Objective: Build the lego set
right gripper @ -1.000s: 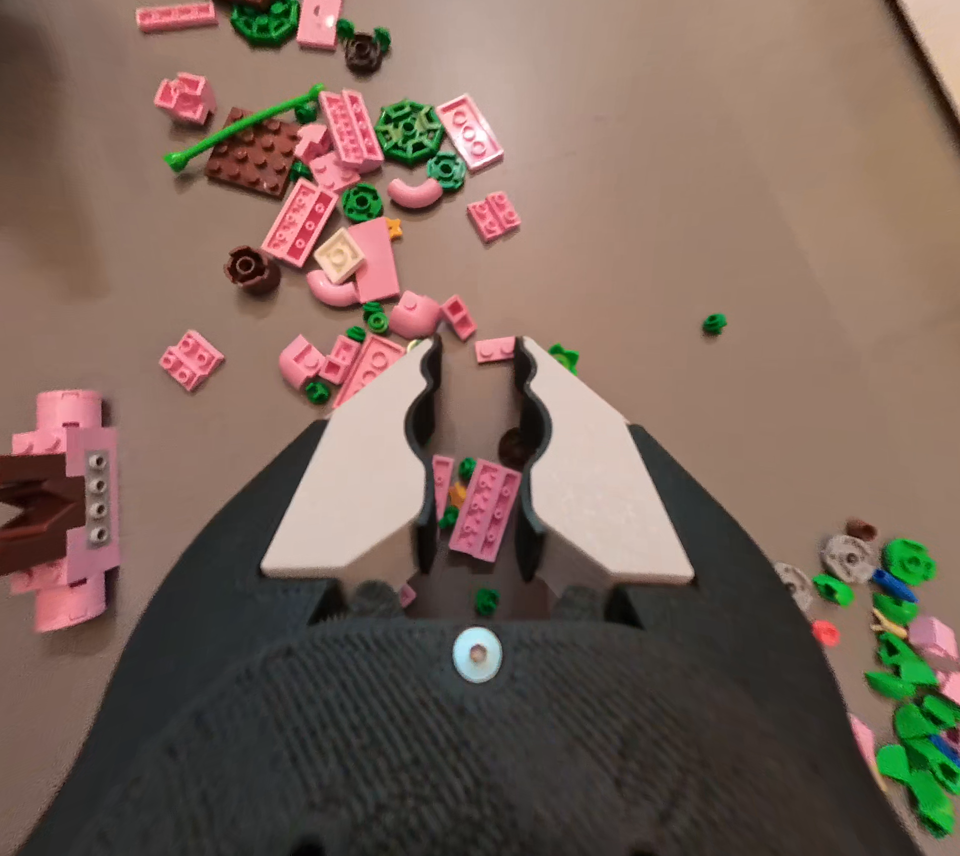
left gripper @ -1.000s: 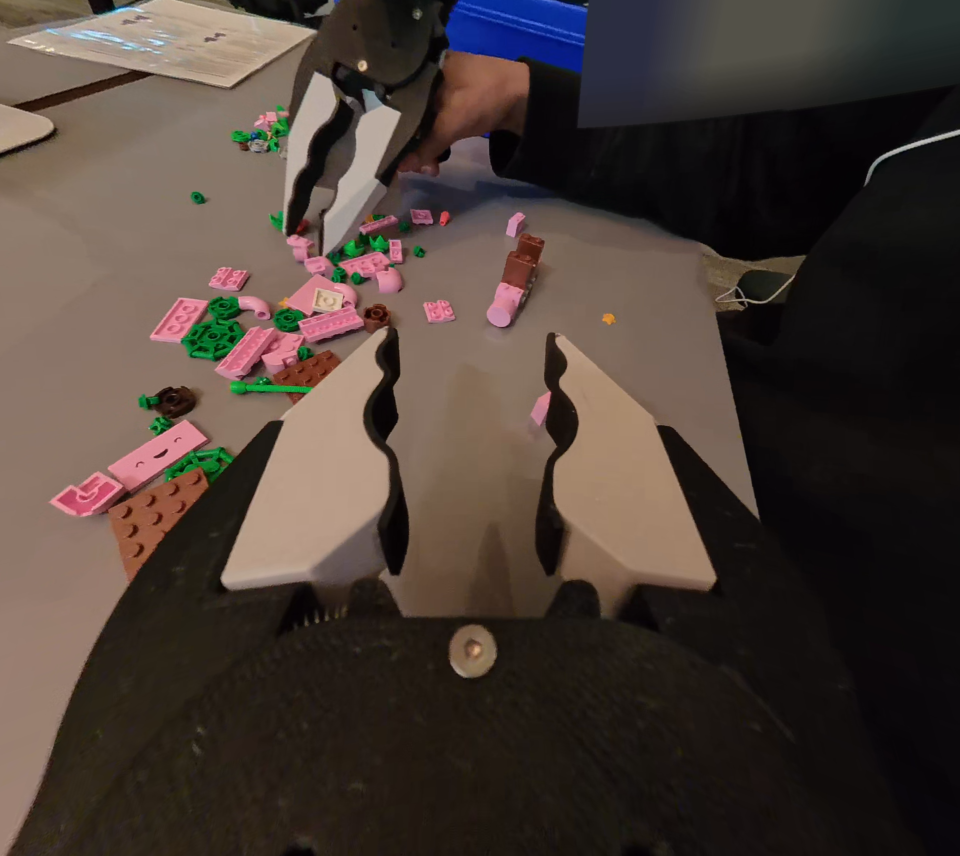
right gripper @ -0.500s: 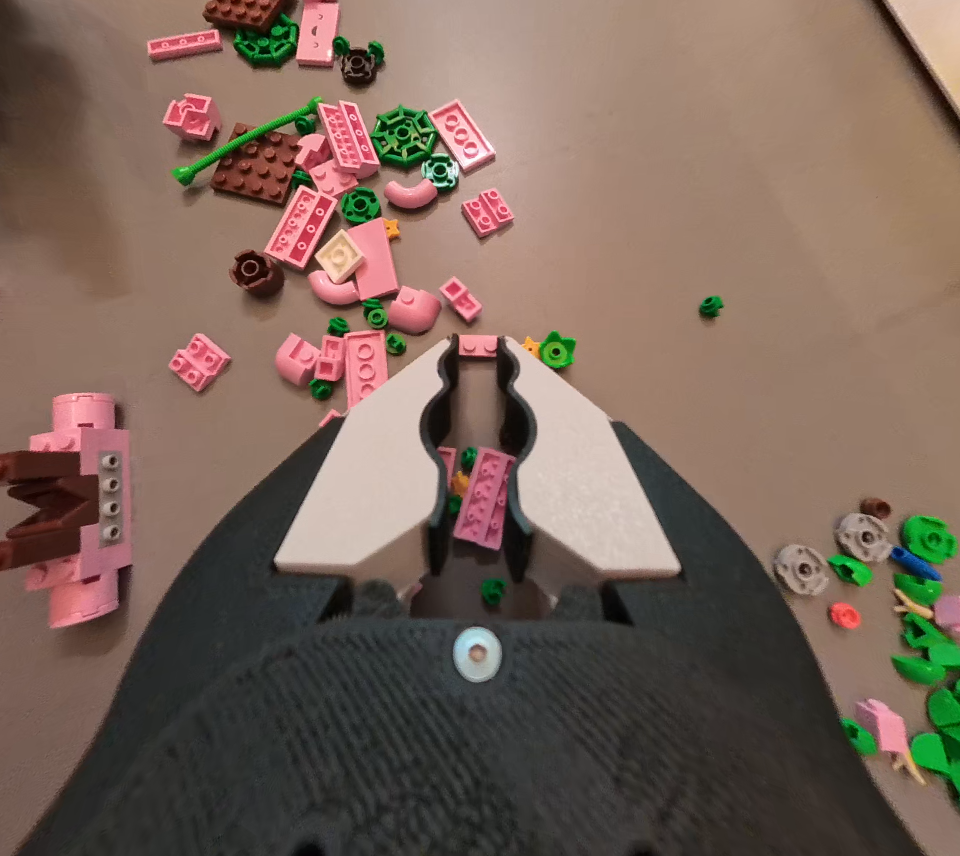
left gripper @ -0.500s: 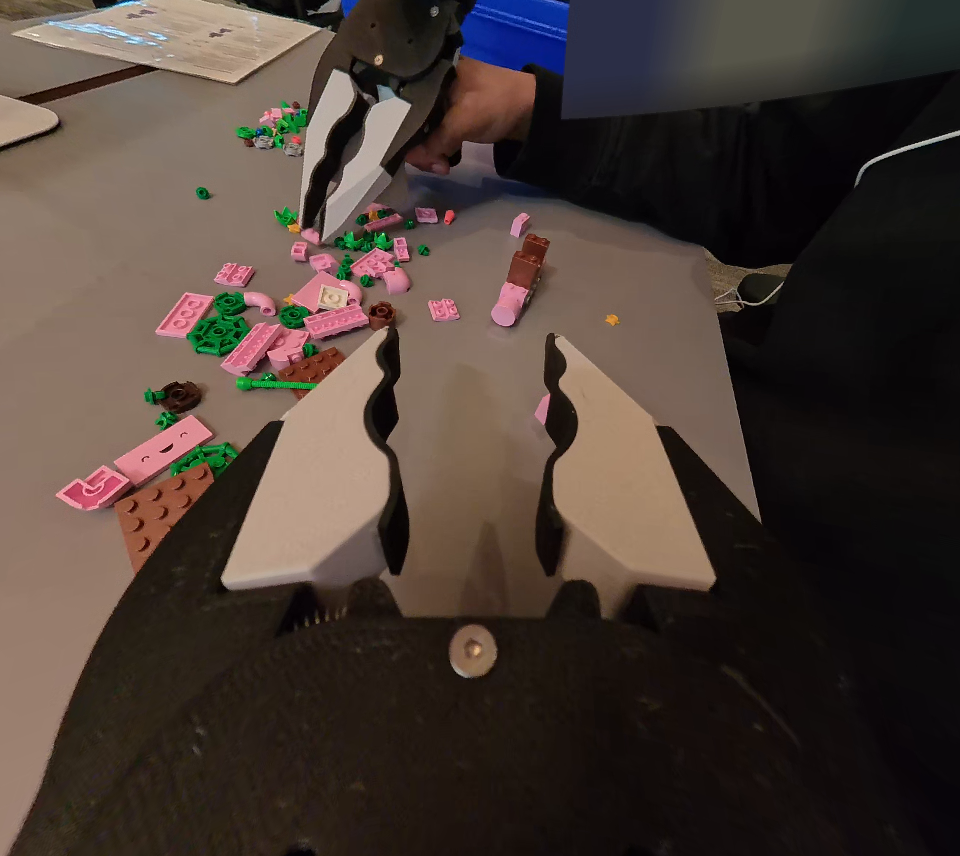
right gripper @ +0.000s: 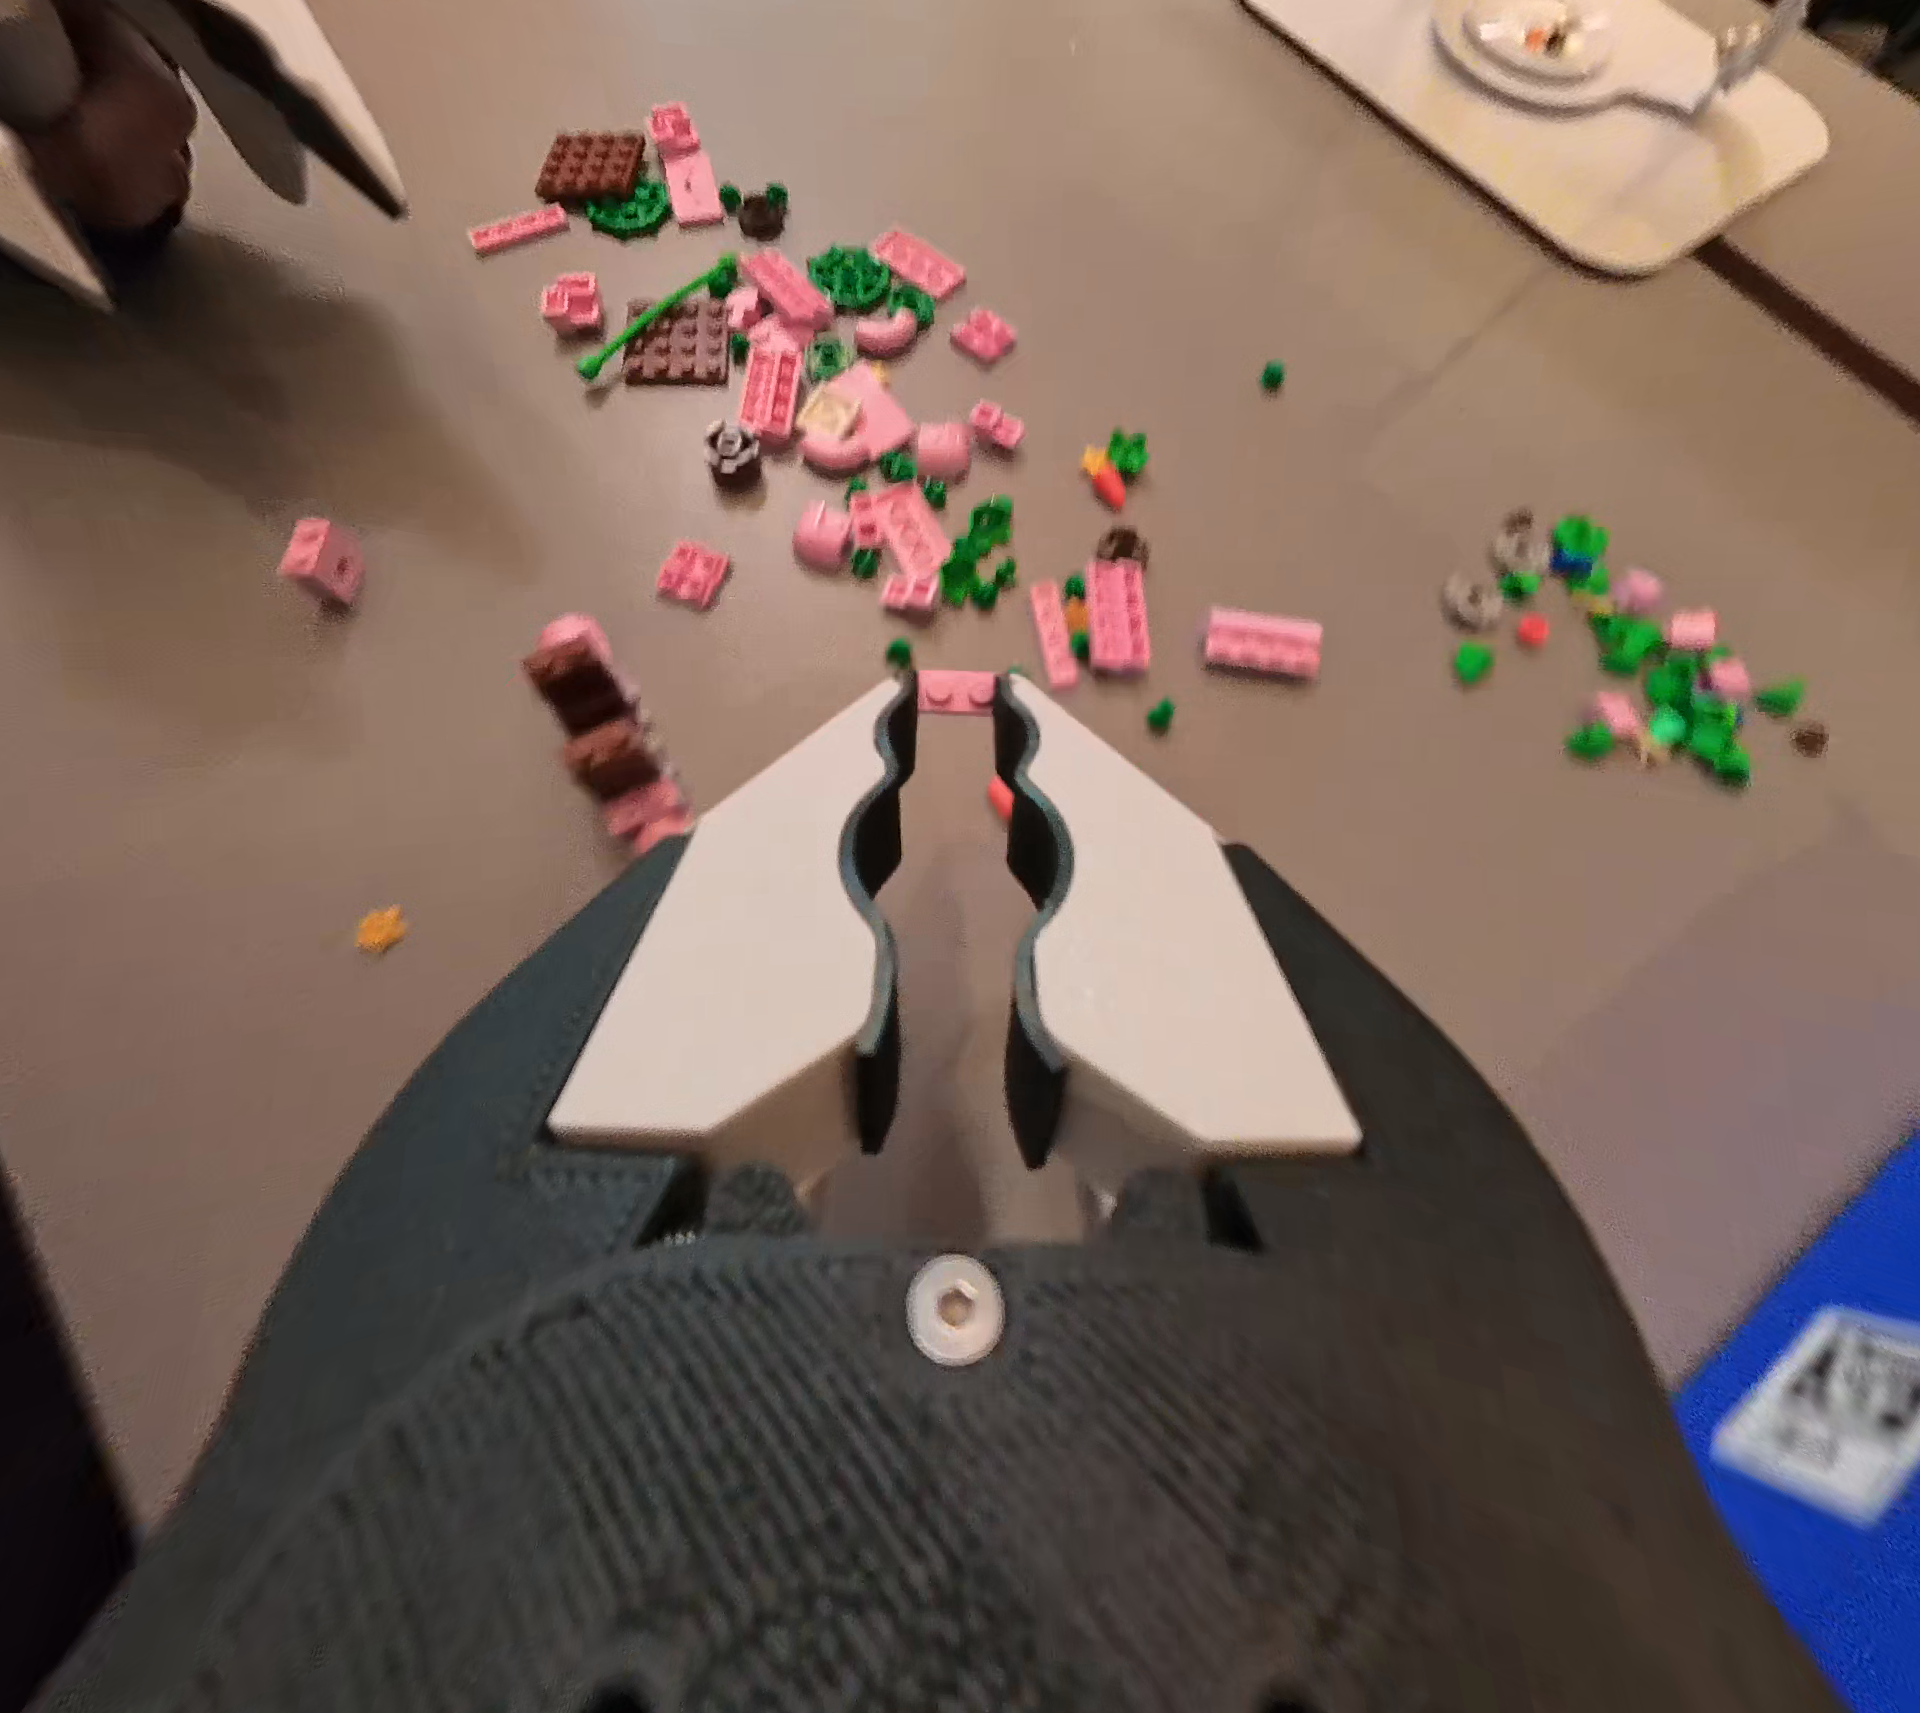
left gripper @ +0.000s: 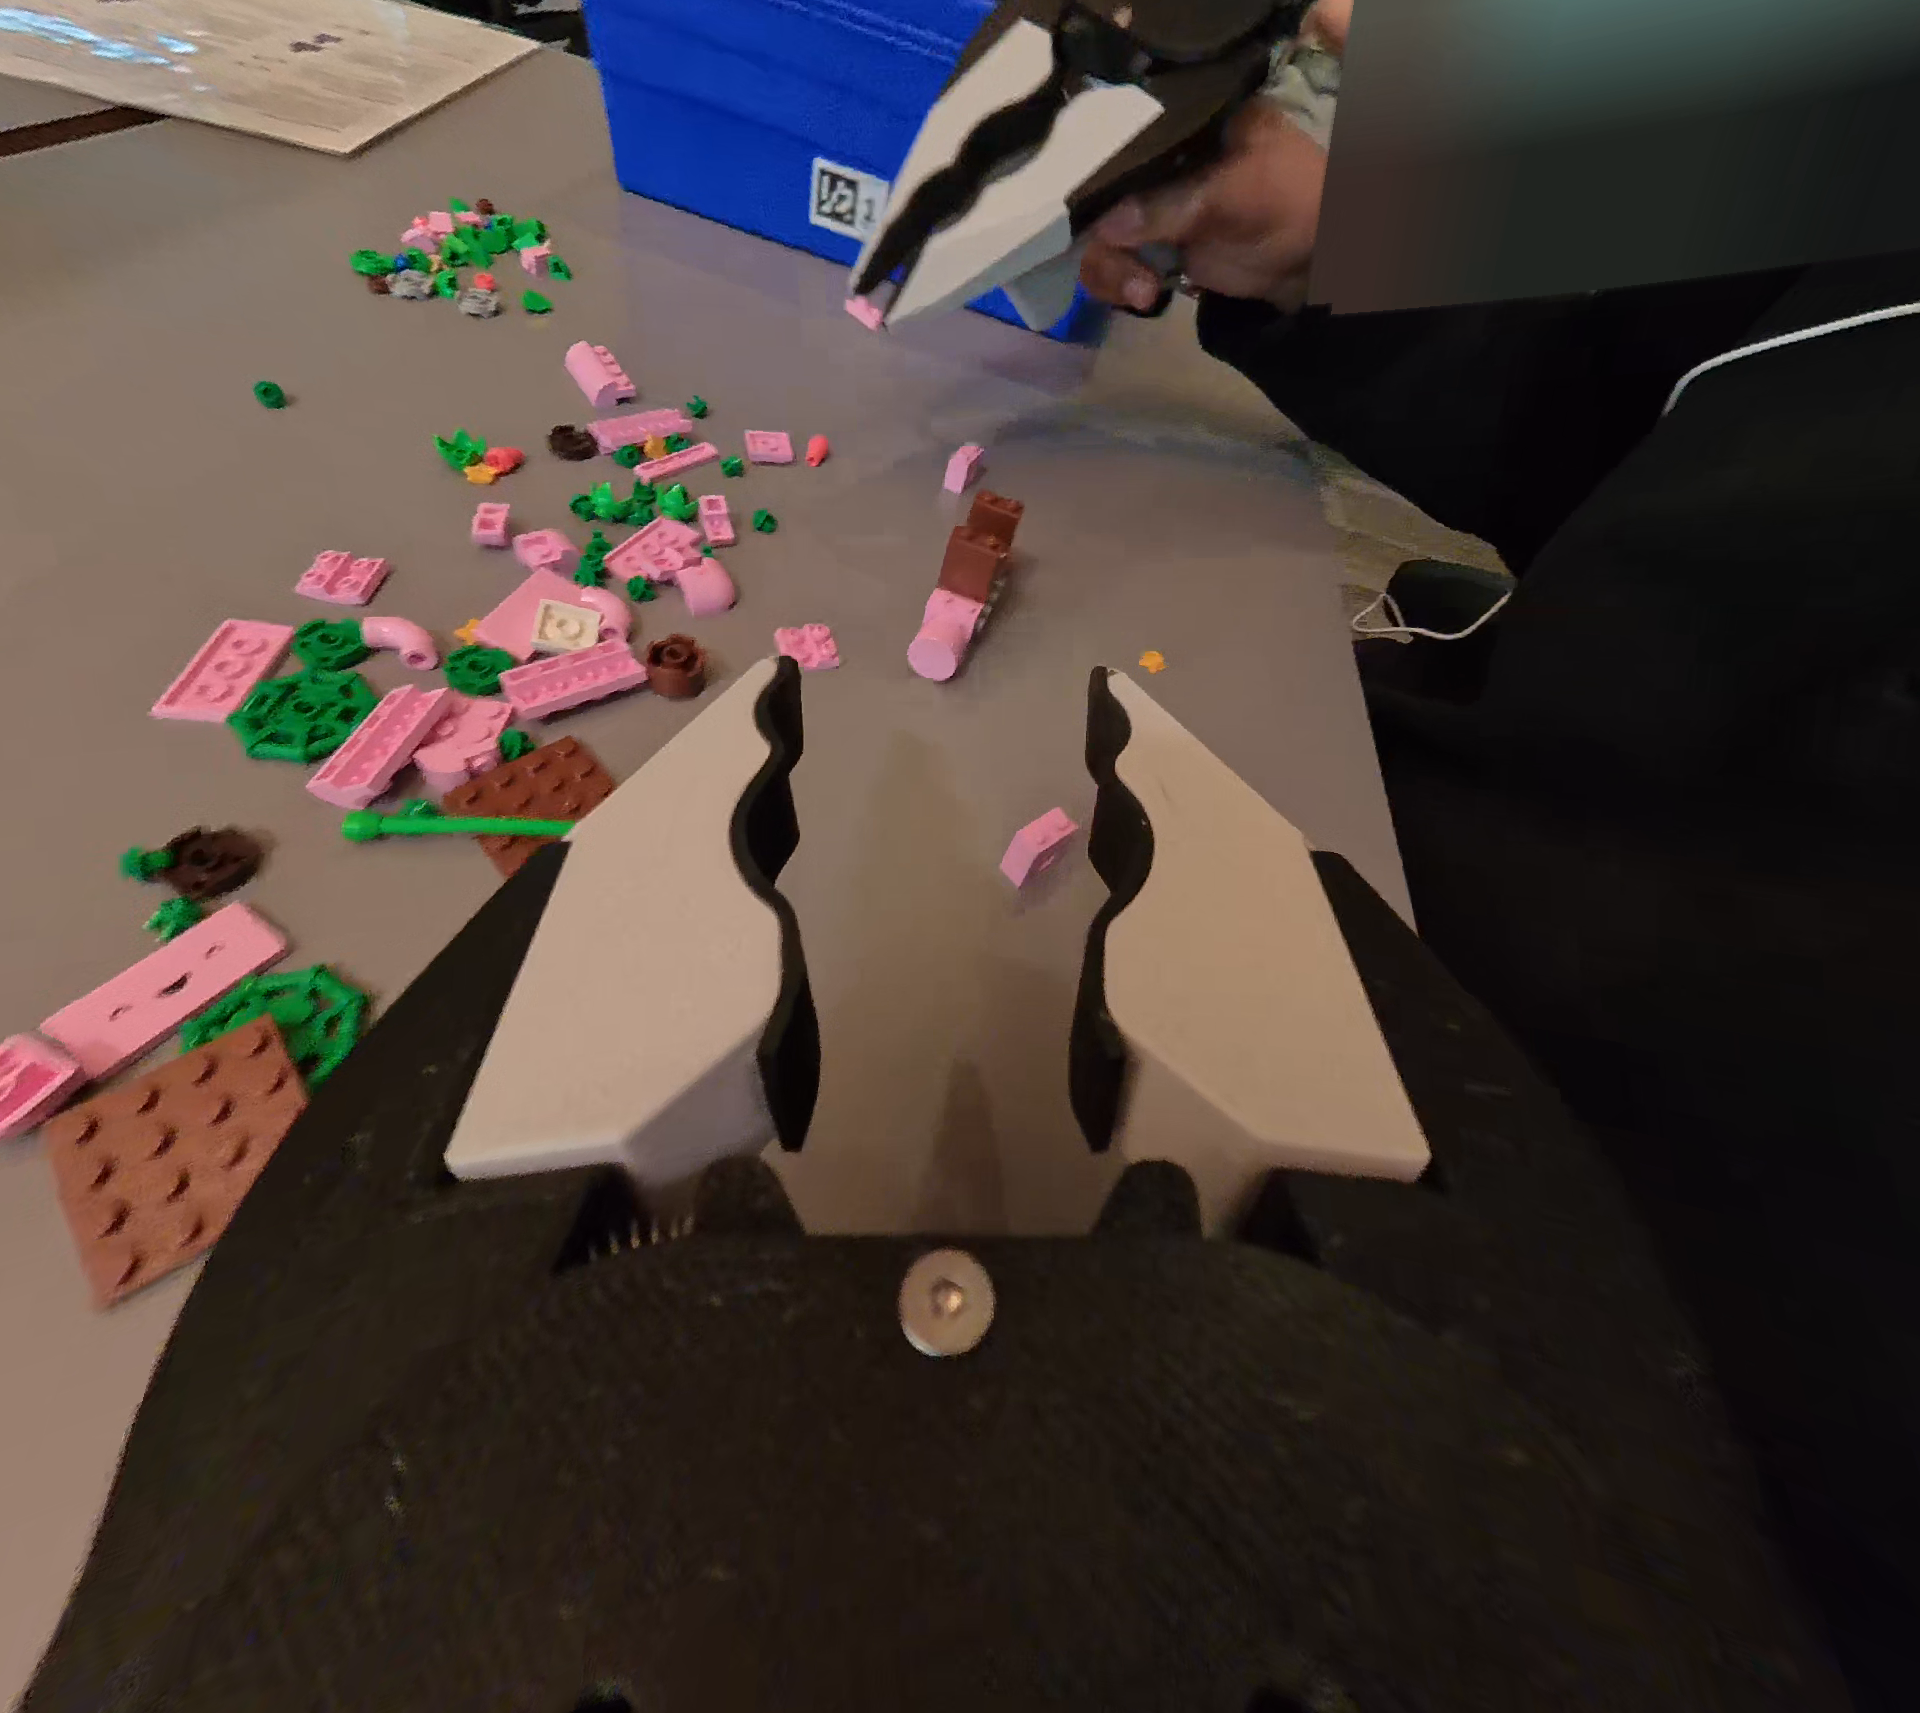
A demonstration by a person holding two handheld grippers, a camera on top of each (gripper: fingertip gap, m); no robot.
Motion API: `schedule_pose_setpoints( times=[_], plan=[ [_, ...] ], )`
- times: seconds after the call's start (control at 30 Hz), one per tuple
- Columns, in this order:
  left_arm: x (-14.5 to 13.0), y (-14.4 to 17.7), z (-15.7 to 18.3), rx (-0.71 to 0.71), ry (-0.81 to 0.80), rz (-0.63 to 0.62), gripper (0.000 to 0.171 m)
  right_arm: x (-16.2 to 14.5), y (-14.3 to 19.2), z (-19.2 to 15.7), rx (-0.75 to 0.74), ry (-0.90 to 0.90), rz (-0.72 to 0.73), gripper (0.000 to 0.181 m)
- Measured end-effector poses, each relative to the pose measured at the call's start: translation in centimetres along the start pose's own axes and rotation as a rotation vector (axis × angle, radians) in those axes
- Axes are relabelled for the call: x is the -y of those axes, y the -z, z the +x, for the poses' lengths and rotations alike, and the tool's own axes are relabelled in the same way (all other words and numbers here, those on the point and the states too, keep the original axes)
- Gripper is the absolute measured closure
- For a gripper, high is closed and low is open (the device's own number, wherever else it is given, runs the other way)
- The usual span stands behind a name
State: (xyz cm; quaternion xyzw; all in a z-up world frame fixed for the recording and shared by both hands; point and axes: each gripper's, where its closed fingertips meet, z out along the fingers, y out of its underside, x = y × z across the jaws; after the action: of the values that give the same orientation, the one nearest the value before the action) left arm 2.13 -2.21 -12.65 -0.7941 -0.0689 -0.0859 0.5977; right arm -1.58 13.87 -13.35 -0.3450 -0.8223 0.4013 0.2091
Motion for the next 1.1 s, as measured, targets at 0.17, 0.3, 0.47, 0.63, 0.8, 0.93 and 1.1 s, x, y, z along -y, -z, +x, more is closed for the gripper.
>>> schedule_pose_setpoints(
  times=[0.17, 0.3, 0.47, 0.63, 0.8, 0.93, 1.1],
  plan=[
    [2.6, -4.0, 2.5, -0.160, 0.033, 0.013, 0.118, -4.4, 2.3, -3.2, 0.004, -0.148, -0.069, 0.168],
    [4.4, -9.8, 3.2, -0.297, 0.148, -0.133, 0.114, -6.9, 1.3, -4.4, 0.000, -0.189, -0.109, 0.168],
    [3.3, -16.4, 2.6, -0.416, 0.207, -0.407, 0.112, -7.3, 1.2, -3.4, -0.059, -0.229, -0.102, 0.168],
    [0.0, -18.8, 1.2, -0.430, 0.206, -0.615, 0.114, -8.2, 2.0, -1.6, -0.169, -0.231, -0.114, 0.168],
    [-0.8, -18.2, 3.3, -0.503, 0.205, -0.672, 0.114, -7.6, 3.0, -1.3, -0.186, -0.239, -0.065, 0.168],
    [-1.3, -17.6, 3.9, -0.531, 0.204, -0.704, 0.113, -7.1, 2.9, -1.4, -0.175, -0.256, -0.063, 0.168],
    [-0.4, -17.6, 3.5, -0.573, 0.264, -0.645, 0.113, -6.6, 2.7, -2.4, -0.111, -0.168, -0.064, 0.168]
  ],
)
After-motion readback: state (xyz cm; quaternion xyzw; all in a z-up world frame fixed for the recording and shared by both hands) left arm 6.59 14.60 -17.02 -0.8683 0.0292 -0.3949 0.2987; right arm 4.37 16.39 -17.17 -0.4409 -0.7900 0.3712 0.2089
